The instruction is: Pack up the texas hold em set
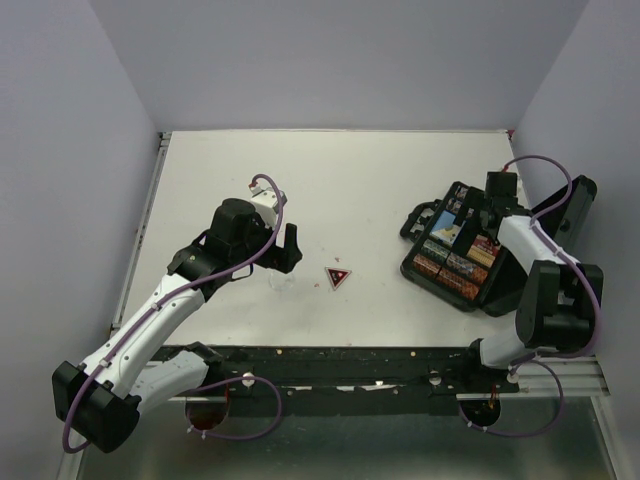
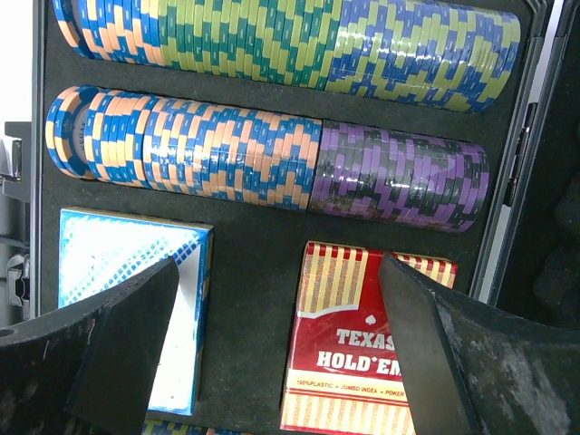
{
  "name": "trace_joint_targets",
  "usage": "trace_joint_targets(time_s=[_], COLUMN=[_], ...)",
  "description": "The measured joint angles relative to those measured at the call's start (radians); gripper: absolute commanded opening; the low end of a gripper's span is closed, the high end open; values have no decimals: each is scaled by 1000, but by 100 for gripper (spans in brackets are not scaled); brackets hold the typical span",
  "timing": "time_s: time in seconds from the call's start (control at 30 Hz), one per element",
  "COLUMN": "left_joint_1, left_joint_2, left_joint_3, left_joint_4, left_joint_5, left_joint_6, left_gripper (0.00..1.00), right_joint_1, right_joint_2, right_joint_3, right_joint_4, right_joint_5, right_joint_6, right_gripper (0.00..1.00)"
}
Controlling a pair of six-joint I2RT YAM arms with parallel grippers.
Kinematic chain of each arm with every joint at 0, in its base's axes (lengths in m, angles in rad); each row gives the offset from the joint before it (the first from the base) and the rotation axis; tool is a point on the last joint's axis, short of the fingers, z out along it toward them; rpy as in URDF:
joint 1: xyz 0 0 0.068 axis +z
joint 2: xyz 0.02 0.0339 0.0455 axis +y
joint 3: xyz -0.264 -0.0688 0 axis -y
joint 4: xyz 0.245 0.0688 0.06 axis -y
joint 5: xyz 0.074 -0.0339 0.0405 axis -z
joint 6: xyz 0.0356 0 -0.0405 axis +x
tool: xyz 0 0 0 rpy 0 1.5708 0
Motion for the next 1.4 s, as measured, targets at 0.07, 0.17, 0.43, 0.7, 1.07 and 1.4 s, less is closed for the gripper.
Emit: trace_joint_targets(time_s=[0.07,0.17,0.43,0.7,1.07,1.4], left_joint_1=[0,0,2,76,93,93], left_joint_2=[0,0,25,24,3,1], left_joint_3=[0,-1,-3,-3,-3,-3], left_joint_4=[0,0,0,0,0,0], left_joint_5=[0,0,1,7,-5,-4], left_joint_6=[0,0,0,-1,-1,-1], left_gripper=[95,95,97,97,97,97], right_joint_1=[0,0,13,220,692,883], right_joint_2=[0,-3,-95,-126,100,337], right_joint_3=[5,10,9,135,182,307], right_joint_4=[-8,-18,-23,-82,-101,-119], right_joint_5=[0,-6,-100,-126,-58,-29], right_joint_6=[-8,-24,-50,-38,34,86], right_gripper=[98,97,94,90,93,93])
